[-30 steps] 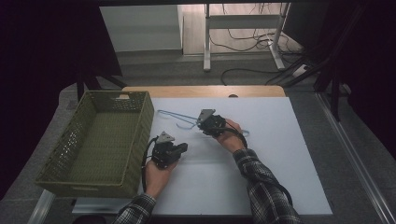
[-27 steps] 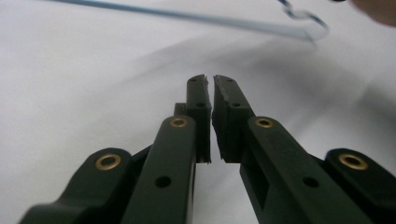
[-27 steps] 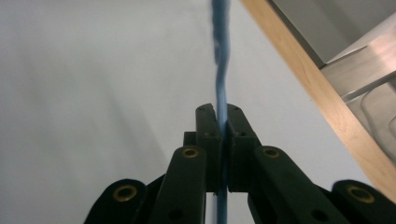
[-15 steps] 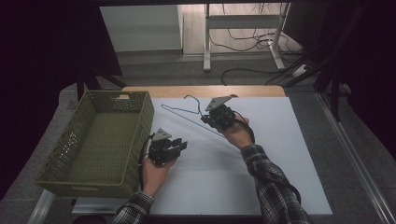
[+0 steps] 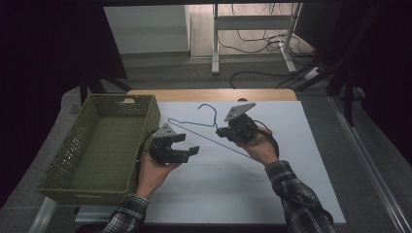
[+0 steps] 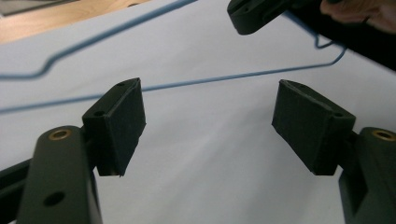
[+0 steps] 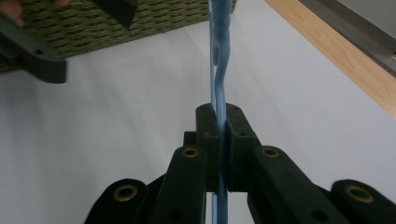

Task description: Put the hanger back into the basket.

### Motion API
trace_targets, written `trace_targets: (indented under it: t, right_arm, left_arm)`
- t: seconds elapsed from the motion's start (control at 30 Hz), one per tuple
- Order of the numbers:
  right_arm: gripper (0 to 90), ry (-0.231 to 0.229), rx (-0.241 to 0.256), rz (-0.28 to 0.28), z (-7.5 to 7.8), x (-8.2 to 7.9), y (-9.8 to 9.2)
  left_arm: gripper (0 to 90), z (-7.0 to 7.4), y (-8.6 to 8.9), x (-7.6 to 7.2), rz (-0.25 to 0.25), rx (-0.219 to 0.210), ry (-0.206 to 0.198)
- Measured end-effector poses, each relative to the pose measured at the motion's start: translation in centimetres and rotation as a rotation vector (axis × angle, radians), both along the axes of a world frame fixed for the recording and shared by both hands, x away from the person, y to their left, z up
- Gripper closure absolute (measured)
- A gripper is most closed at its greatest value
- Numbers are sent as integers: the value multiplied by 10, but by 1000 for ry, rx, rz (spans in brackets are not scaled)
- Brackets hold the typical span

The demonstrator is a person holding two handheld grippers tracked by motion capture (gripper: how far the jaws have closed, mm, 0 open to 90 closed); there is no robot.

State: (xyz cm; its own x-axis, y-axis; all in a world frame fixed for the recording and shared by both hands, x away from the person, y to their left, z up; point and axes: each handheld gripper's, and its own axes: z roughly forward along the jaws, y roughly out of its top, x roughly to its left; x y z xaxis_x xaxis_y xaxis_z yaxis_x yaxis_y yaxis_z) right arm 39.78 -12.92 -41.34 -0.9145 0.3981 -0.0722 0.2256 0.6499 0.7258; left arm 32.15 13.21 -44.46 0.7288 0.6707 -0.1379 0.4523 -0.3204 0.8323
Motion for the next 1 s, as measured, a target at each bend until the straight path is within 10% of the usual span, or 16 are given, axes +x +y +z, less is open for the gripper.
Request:
trace_targets:
  t: [0.4, 1.0]
  right_arm:
    - [867, 77, 7, 58, 4, -48, -29]
    - [866, 125, -2, 196, 5, -83, -29]
  left_arm:
    - [342, 30, -17, -14, -221, 160, -35]
    - [690, 45, -45, 13, -590, 263, 156]
